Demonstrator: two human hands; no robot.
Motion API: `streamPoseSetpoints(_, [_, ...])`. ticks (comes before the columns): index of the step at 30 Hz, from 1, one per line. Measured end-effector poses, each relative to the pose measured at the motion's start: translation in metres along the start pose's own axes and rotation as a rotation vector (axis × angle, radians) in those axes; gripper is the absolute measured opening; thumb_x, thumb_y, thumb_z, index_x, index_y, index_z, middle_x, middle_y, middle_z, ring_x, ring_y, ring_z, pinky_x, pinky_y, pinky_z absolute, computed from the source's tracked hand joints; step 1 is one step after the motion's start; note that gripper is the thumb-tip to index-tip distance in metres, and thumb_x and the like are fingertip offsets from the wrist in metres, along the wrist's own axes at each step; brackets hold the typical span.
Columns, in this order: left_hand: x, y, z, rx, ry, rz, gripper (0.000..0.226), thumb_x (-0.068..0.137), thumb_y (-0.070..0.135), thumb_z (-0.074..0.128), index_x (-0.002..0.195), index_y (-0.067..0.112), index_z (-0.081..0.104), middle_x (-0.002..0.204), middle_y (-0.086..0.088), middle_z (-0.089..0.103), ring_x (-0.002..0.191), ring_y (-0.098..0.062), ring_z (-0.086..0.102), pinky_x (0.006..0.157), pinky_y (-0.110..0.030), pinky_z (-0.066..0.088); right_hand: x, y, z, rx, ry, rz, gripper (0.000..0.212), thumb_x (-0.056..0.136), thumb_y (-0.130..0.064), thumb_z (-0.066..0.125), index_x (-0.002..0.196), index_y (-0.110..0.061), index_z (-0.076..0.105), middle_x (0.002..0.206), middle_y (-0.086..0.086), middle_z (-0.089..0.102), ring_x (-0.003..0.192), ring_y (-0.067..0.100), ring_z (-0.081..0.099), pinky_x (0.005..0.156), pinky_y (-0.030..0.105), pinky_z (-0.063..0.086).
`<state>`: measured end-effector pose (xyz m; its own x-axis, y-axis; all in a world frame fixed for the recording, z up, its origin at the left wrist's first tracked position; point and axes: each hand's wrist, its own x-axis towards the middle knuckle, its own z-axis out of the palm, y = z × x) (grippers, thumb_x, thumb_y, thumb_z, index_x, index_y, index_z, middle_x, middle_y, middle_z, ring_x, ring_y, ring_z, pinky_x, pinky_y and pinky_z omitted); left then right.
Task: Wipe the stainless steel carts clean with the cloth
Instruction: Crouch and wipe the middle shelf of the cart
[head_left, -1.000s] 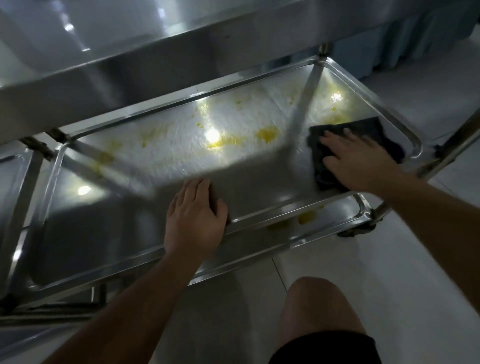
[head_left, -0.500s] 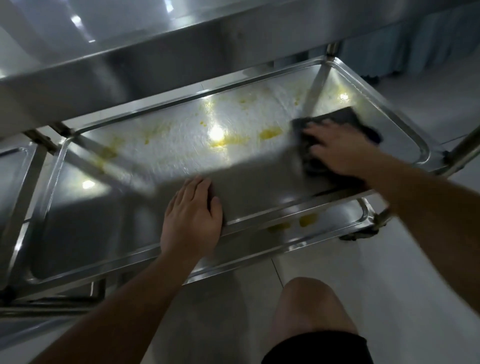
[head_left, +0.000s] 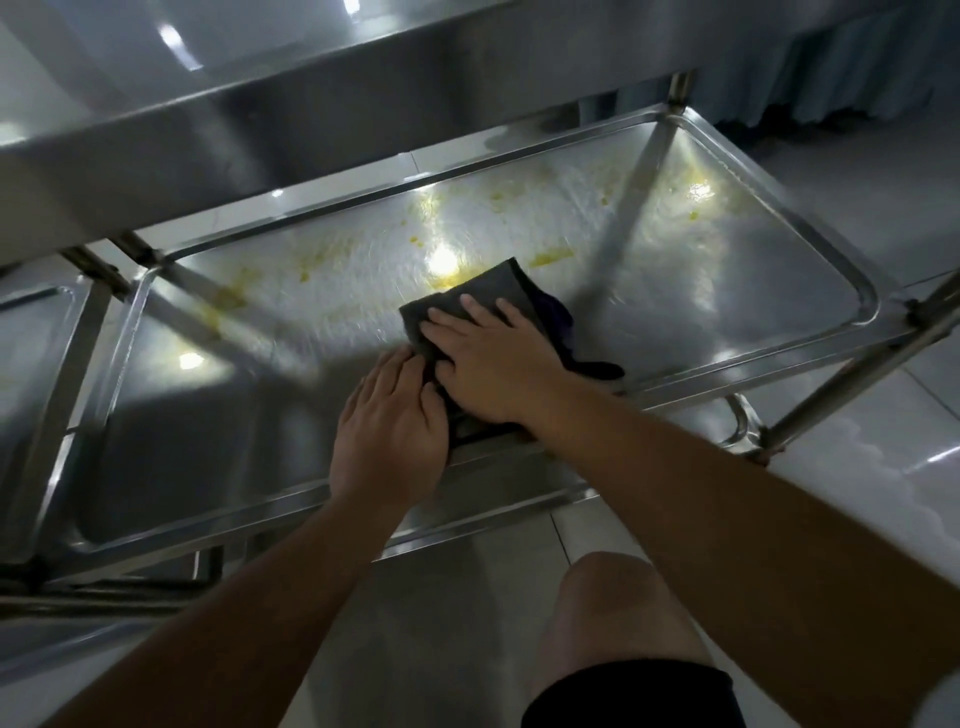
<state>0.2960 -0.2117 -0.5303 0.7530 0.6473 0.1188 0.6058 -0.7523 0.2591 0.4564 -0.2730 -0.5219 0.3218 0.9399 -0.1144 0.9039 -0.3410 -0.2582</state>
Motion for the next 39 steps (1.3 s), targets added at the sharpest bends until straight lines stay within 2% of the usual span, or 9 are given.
streamPoseSetpoints(5, [0.000,-0.001,0.002,0.005,0.010,0.000,0.061,0.109,0.042,0.023,0.156,0.014,0.049,0.164,-0.007,0.045,0.156,-0.023,0.034,0.129,-0.042,0.024,-0.003,0.038,-0.013,-0.022,0.017,-0.035,0.065,0.102,-0.054,0.025,0.164,-0.037,0.020,0.172,-0.017,0.012,0.159,0.013,0.006,0.127,0.047,0.002])
streamPoseSetpoints(10, [0.000,-0.002,0.002,-0.018,0.016,-0.003,0.066,0.106,0.051,0.021,0.156,0.018,0.050,0.163,-0.005,0.047,0.155,-0.022,0.036,0.129,-0.044,0.026,-0.025,0.153,-0.046,-0.039,0.097,0.297,0.061,0.105,-0.049,0.033,0.163,-0.034,0.024,0.172,-0.012,0.017,0.159,0.019,0.014,0.126,0.051,0.009])
streamPoseSetpoints(16, [-0.001,-0.003,0.002,-0.029,0.011,-0.015,0.066,0.106,0.053,0.019,0.157,0.022,0.047,0.164,-0.001,0.045,0.155,-0.020,0.034,0.129,-0.044,0.025,-0.092,0.244,-0.062,-0.005,0.086,0.586,0.069,0.099,-0.055,0.020,0.164,-0.035,0.014,0.173,-0.012,0.010,0.160,0.022,0.009,0.128,0.055,0.007])
streamPoseSetpoints(19, [-0.001,-0.005,0.005,-0.044,0.017,-0.016,0.063,0.107,0.054,0.020,0.156,0.024,0.046,0.164,0.001,0.044,0.155,-0.019,0.034,0.128,-0.042,0.024,-0.112,0.236,-0.056,0.012,0.132,0.658,0.071,0.098,-0.057,0.017,0.164,-0.031,0.018,0.173,-0.008,0.015,0.159,0.024,0.013,0.128,0.055,0.009])
streamPoseSetpoints(24, [0.001,-0.004,0.008,-0.055,0.051,-0.019,0.056,0.108,0.051,0.028,0.151,0.024,0.050,0.158,0.001,0.050,0.151,-0.021,0.039,0.126,-0.043,0.026,-0.133,0.171,-0.038,-0.115,0.220,0.613,0.092,0.095,-0.080,0.004,0.160,-0.023,0.033,0.168,0.001,0.033,0.155,0.029,0.028,0.121,0.056,0.026])
streamPoseSetpoints(27, [0.000,-0.002,0.005,-0.066,0.039,-0.013,0.053,0.109,0.048,0.031,0.151,0.021,0.050,0.158,-0.001,0.050,0.152,-0.023,0.038,0.126,-0.044,0.026,-0.126,0.102,-0.023,-0.106,0.226,0.470,0.096,0.091,-0.084,0.006,0.158,-0.023,0.039,0.166,-0.001,0.037,0.154,0.026,0.031,0.120,0.052,0.028])
streamPoseSetpoints(31, [-0.001,-0.002,0.002,-0.060,0.022,-0.014,0.052,0.110,0.044,0.035,0.153,0.019,0.050,0.160,-0.003,0.049,0.153,-0.024,0.037,0.127,-0.044,0.025,-0.115,0.019,0.010,-0.099,0.263,0.182,0.077,0.096,-0.072,0.027,0.149,-0.024,0.056,0.157,-0.004,0.050,0.149,0.023,0.041,0.118,0.046,0.032])
streamPoseSetpoints(35, [-0.001,-0.003,0.001,-0.060,0.013,0.000,0.053,0.110,0.042,0.034,0.154,0.018,0.050,0.161,-0.005,0.048,0.153,-0.025,0.037,0.128,-0.045,0.025,-0.124,0.042,-0.001,-0.100,0.315,0.072,0.067,0.097,-0.061,0.036,0.140,-0.019,0.066,0.144,0.000,0.063,0.140,0.023,0.053,0.114,0.044,0.041])
streamPoseSetpoints(39, [0.000,-0.004,0.003,-0.059,0.024,-0.002,0.054,0.110,0.043,0.032,0.154,0.017,0.050,0.160,-0.006,0.049,0.153,-0.027,0.038,0.128,-0.045,0.025,-0.148,0.125,-0.030,-0.038,0.410,0.380,0.061,0.099,-0.056,0.036,0.135,-0.019,0.068,0.145,0.004,0.063,0.137,0.028,0.055,0.112,0.045,0.043])
